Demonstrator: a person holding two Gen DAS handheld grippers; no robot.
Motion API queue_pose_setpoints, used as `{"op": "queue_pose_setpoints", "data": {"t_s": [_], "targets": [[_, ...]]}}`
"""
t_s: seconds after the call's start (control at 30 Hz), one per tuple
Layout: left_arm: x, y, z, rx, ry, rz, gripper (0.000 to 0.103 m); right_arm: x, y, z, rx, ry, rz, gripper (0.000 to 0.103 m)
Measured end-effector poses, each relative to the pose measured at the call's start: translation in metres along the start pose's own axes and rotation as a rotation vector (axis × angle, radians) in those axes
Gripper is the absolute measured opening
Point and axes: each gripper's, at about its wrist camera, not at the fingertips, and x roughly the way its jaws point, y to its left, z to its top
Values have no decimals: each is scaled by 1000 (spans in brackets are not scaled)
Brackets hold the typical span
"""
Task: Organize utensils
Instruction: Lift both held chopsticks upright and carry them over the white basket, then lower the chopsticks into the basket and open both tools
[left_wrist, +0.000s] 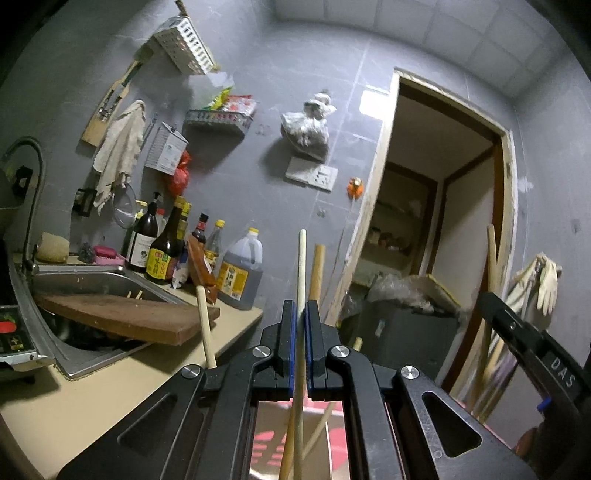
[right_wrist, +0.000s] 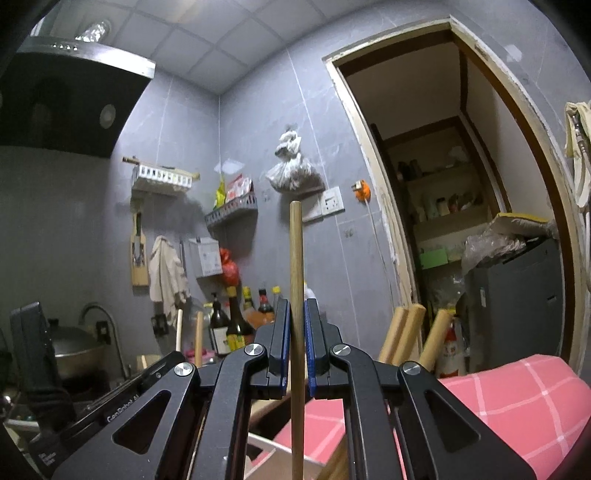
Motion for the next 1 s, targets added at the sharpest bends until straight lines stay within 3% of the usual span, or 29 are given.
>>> {"op": "queue_pose_setpoints", "data": {"t_s": [0.4,0.9,1.0], "targets": [[-7,-7,-13,26,139,-32,3,-12,2,0,-24,83,-5,7],[-15,-15,-14,29,184,-54,5,-18,-1,-3,-18,127,-15,11],[-19,-17,-12,26,191,-64,17,-23,-1,-2,-22,126,-14,14]]}}
